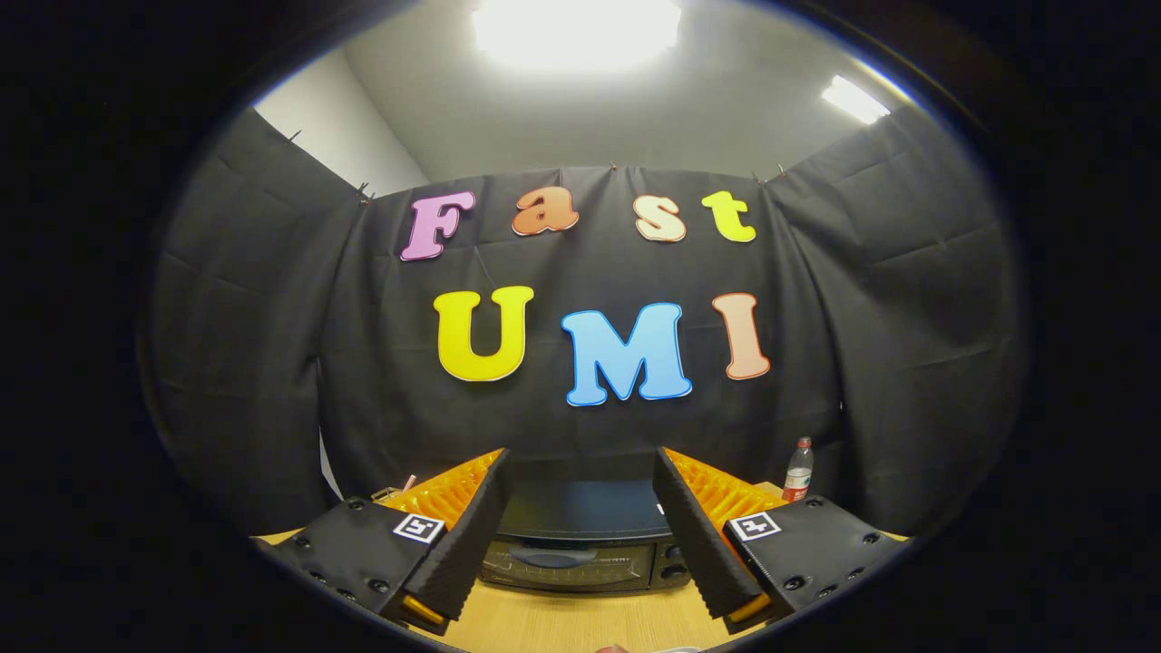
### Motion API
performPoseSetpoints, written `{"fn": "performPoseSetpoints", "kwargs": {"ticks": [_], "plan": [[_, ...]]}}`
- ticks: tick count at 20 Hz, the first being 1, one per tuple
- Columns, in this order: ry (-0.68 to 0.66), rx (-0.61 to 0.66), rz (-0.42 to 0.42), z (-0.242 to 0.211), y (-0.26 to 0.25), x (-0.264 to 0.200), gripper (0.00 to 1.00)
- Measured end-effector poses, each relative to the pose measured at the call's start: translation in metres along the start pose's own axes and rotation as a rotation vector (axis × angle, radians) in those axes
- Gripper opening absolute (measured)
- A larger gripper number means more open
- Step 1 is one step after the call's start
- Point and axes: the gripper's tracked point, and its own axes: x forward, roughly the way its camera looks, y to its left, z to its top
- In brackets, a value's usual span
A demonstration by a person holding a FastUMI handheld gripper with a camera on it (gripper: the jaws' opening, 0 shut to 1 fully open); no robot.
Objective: Open the toaster oven, put the food inside, and close the toaster oven door.
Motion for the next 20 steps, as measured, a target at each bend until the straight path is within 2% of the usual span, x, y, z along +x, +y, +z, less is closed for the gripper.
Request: {"fn": "performPoseSetpoints", "kwargs": {"ticks": [4, 8, 14, 20], "plan": [[0.085, 0.0, 0.046, -0.044, 0.016, 0.042, 0.98], [0.172, 0.015, 0.053, -0.089, 0.025, 0.072, 0.98], [0.309, -0.023, 0.026, -0.153, 0.027, 0.098, 0.98], [0.415, -0.032, -0.012, -0.192, 0.018, 0.11, 0.98]]}}
